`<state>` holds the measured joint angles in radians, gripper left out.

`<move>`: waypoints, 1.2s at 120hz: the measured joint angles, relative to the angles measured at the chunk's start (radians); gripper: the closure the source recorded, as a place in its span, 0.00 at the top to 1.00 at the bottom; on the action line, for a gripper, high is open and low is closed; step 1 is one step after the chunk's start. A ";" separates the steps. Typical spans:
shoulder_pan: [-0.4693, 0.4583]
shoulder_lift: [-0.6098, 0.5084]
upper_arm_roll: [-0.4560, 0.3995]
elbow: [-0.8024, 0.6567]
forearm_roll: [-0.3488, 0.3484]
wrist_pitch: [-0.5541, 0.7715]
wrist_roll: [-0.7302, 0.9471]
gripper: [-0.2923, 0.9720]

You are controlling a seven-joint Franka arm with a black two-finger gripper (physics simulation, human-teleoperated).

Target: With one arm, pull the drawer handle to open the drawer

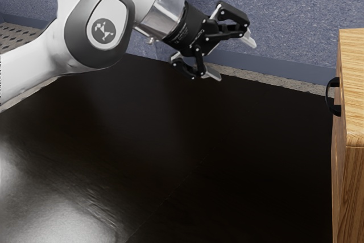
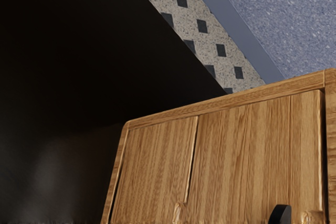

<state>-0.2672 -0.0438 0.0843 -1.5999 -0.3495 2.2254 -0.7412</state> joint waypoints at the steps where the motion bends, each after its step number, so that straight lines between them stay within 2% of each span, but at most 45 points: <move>1: -0.002 0.000 0.000 -0.001 0.000 0.001 -0.001 0.77; 33: -0.084 0.001 0.000 -0.006 0.000 0.024 -0.020 0.77; 81: -0.046 0.019 -0.007 -0.006 0.001 0.053 -0.037 0.77; 144: -0.111 0.073 -0.008 -0.016 0.005 0.087 -0.047 0.77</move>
<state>-0.3785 0.0289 0.0763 -1.6157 -0.3449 2.3128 -0.7886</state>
